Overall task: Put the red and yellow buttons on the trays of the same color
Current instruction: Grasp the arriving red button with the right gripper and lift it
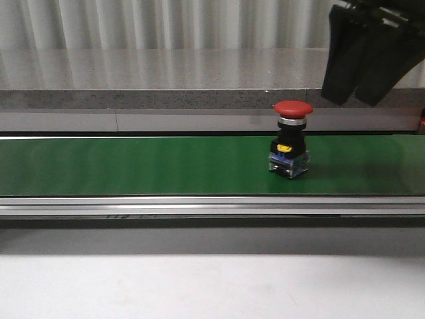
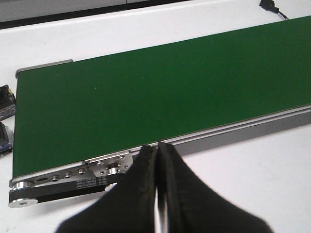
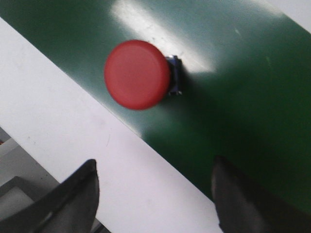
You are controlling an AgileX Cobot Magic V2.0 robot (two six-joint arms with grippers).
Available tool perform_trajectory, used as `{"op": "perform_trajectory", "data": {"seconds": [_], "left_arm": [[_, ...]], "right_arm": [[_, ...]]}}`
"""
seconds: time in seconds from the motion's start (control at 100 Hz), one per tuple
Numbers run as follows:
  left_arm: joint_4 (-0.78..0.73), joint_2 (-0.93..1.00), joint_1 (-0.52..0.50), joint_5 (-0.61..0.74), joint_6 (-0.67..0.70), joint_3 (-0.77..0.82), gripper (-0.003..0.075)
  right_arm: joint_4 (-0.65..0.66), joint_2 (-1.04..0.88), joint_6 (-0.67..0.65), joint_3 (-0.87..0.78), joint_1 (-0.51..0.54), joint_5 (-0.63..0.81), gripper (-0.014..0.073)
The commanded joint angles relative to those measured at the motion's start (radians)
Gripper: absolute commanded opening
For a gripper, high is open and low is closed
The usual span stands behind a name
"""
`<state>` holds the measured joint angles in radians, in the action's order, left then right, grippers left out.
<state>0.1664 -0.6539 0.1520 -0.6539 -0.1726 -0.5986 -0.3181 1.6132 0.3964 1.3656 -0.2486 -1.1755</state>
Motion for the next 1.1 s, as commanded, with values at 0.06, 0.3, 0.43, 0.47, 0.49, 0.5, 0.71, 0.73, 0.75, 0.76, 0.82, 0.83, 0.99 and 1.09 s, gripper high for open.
{"op": "perform_trajectory", "data": {"seconds": [0.06, 0.3, 0.43, 0.47, 0.49, 0.5, 0.71, 0.73, 0.75, 0.76, 0.82, 0.83, 0.99, 1.09], "left_arm": [[0.01, 0.001, 0.009, 0.071, -0.001, -0.026, -0.002], [0.01, 0.001, 0.009, 0.071, -0.001, -0.026, -0.002], [0.01, 0.001, 0.009, 0.071, -0.001, -0.026, -0.002], [0.01, 0.001, 0.009, 0.071, -0.001, -0.026, -0.002], [0.01, 0.001, 0.009, 0.071, -0.001, -0.026, -0.002], [0.01, 0.001, 0.009, 0.071, -0.001, -0.026, -0.002], [0.01, 0.001, 0.009, 0.071, -0.001, -0.026, -0.002], [0.01, 0.001, 0.009, 0.071, -0.001, -0.026, -0.002], [0.01, 0.001, 0.009, 0.071, -0.001, -0.026, -0.002], [0.01, 0.001, 0.009, 0.071, -0.001, -0.026, -0.002], [0.01, 0.001, 0.009, 0.071, -0.001, -0.026, -0.002], [0.01, 0.001, 0.009, 0.071, -0.001, -0.026, -0.002], [0.01, 0.001, 0.009, 0.071, -0.001, -0.026, -0.002], [0.01, 0.001, 0.009, 0.071, -0.001, -0.026, -0.002]], "right_arm": [[-0.022, 0.01, 0.022, 0.056, -0.013, 0.019, 0.0499], [-0.023, 0.078, 0.035, 0.079, -0.013, 0.081, 0.0497], [-0.021, 0.092, 0.045, 0.079, -0.013, 0.098, 0.036], [-0.017, 0.093, 0.045, 0.079, -0.013, 0.098, 0.03], [-0.016, 0.093, 0.045, 0.079, -0.013, 0.098, 0.0265], [-0.016, 0.093, 0.045, 0.079, -0.013, 0.098, 0.0242], [-0.021, 0.08, 0.025, 0.079, -0.008, 0.117, 0.0109], [-0.021, 0.076, 0.017, 0.079, -0.004, 0.119, 0.0109], [-0.021, 0.069, 0.01, 0.08, 0.001, 0.122, 0.0109], [-0.021, 0.065, 0.007, 0.08, 0.003, 0.124, 0.0109], [-0.02, 0.047, -0.022, 0.081, 0.03, 0.132, 0.0109], [-0.02, 0.042, -0.026, 0.081, 0.034, 0.136, 0.0109], [-0.02, -0.009, -0.155, 0.081, 0.164, 0.173, 0.0109], [-0.02, -0.032, -0.209, 0.081, 0.273, 0.191, 0.0109]]}}
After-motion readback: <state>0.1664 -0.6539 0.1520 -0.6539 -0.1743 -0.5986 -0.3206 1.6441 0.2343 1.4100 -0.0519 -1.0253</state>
